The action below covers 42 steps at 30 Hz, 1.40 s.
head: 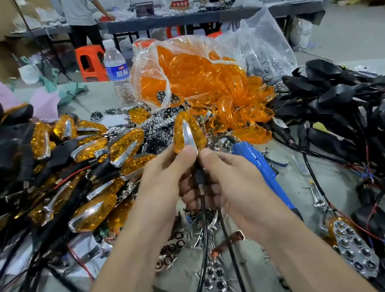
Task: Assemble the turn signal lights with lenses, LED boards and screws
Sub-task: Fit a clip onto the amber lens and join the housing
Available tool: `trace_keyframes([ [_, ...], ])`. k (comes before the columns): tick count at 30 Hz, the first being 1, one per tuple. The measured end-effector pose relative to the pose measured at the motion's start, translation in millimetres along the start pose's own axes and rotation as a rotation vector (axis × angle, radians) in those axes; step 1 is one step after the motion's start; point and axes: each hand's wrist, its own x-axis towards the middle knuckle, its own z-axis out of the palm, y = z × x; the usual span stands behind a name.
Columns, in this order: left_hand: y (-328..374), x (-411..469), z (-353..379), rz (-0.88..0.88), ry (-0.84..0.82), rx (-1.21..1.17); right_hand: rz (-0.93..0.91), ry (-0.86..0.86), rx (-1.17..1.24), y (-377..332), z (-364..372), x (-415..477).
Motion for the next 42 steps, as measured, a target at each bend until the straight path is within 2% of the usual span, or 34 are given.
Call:
trace_keyframes([
  [4,46.4,7.0,-35.7,0.176,0.235,0.294,-0.011,-0.114,-0.174,-16.4,44.9,9.3],
  [8,75.4,12.5,-83.1,0.191,0.458,0.556,-0.156,-0.014,-0.555,-10.7,105.9,29.9],
  [12,71.8,16.0,-126.3,0.09,0.414,0.686,-0.066,0.044,-0.712,11.3,152.7,49.5],
  [14,59.8,15.3,-140.9,0.114,0.517,0.841,-0.029,-0.022,-0.742,22.7,161.2,56.7],
  [16,45.4,11.3,-150.2,0.158,0.638,1.002,-0.073,-0.108,-0.78,26.5,158.8,58.1],
  [19,32.8,8.5,-142.5,0.227,0.696,1.048,-0.109,-0.143,-0.801,15.6,135.5,60.2],
  [22,32.4,9.7,-104.2,0.394,0.642,1.067,-0.135,0.035,-0.784,-11.2,94.1,71.3],
  [25,29.5,12.8,-57.3,0.565,0.52,1.047,-0.161,0.255,-0.924,-34.3,49.1,82.3],
  [27,22.6,15.9,-28.5,0.593,0.388,0.995,-0.111,0.259,-1.081,-38.8,24.6,86.3],
  [31,-6.2,31.0,7.4,0.389,0.171,0.807,-0.021,0.189,-1.35,-27.6,-7.8,93.4],
  [35,-33.4,51.3,12.5,0.104,0.139,0.916,-0.082,0.193,-1.417,-22.6,-27.8,111.0],
  [40,-46.5,72.0,7.5,0.072,0.194,0.916,-0.033,-0.045,-1.525,-24.5,-34.4,142.6],
  [42,-52.2,78.7,7.0,0.043,0.223,0.927,-0.073,-0.098,-1.568,-16.6,-31.9,151.2],
])
